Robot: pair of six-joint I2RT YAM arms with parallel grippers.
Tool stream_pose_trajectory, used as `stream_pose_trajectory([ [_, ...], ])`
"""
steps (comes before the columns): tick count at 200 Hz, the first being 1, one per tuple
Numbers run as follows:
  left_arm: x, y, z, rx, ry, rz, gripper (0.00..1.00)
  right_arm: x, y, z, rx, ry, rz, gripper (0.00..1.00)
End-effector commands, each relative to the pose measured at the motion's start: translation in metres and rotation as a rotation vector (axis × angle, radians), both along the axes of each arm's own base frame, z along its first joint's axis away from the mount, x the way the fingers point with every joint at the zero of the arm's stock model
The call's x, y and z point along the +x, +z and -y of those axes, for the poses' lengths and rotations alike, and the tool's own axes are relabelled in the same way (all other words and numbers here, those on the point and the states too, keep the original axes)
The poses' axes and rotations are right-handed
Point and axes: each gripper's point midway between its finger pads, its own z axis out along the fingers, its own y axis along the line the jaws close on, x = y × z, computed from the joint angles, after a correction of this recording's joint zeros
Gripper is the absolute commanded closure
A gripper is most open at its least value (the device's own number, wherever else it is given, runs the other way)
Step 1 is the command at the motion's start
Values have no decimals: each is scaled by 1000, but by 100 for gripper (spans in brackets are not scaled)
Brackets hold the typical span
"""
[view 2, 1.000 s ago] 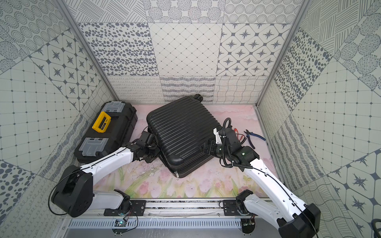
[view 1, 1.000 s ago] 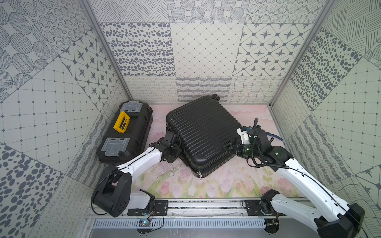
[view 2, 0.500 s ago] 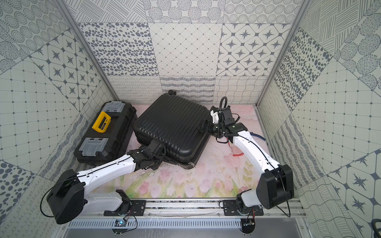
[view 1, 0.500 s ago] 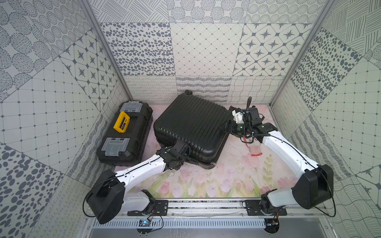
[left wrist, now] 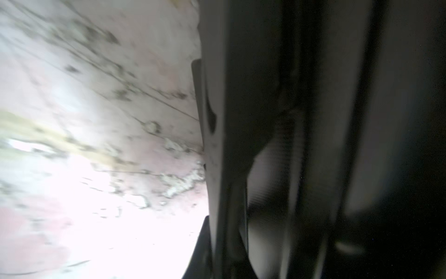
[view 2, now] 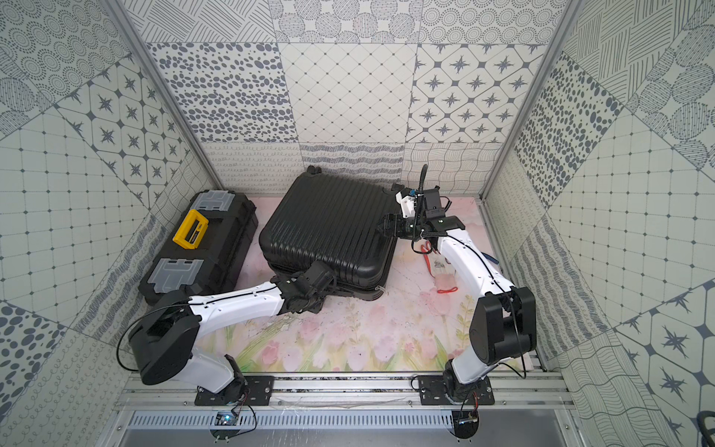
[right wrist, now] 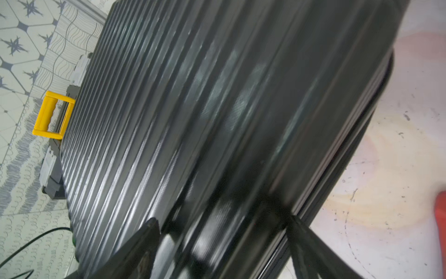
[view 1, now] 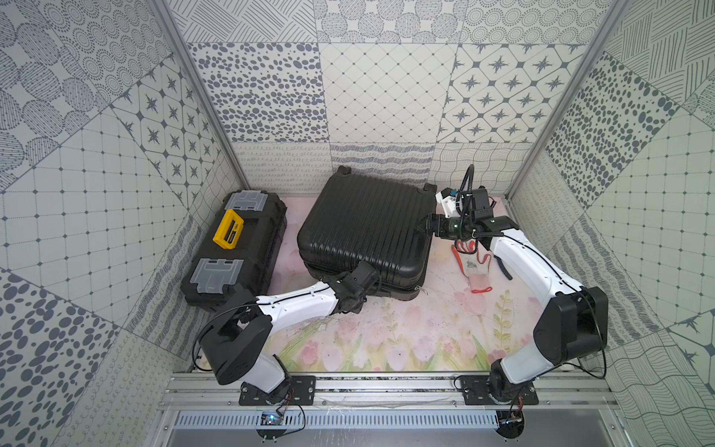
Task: Close the suitcase zippers
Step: Adjust the suitcase at the center of the board, then zip the zipper on the suitcase.
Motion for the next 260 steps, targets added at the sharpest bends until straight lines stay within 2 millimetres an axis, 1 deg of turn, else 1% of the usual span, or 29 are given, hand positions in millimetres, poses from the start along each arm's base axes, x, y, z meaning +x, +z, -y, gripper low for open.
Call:
stream_pose_trajectory([
  [1,58,82,68,-352,61,288,100,-20,21,11,-10,73,79,8],
  [20,62,82,68,-356,85,285,100,-41,27,23,5,89,100,8],
  [31,65,81,70,-367,91,286,100,-59,25,26,-11,129,104,7],
  [59,68,80,68,-358,90,284,100,-106,7,30,-63,230,118,11],
  [72,71,80,66,-356,84,286,100,-121,0,32,-72,242,149,14],
  [85,73,83,64,-348,73,295,100,-129,-9,33,-66,237,172,19],
  [96,75,84,61,-342,67,295,100,-131,-20,34,-69,229,164,22],
  [106,76,85,59,-337,56,296,100,-132,-32,35,-59,210,116,25],
  [120,76,86,56,-330,39,295,100,-134,-46,26,16,224,39,28],
  [143,76,85,53,-324,27,297,100,-128,-60,16,126,193,-22,32],
  [172,76,83,54,-326,2,295,100,-119,-75,13,147,187,-63,34],
  [214,78,82,53,-319,-24,297,100,-108,-81,2,238,215,-100,43],
  [224,78,82,53,-320,-29,296,100,-109,-85,0,248,223,-126,46],
  [260,79,82,53,-314,-42,296,100,-111,-87,-5,291,247,-162,54],
])
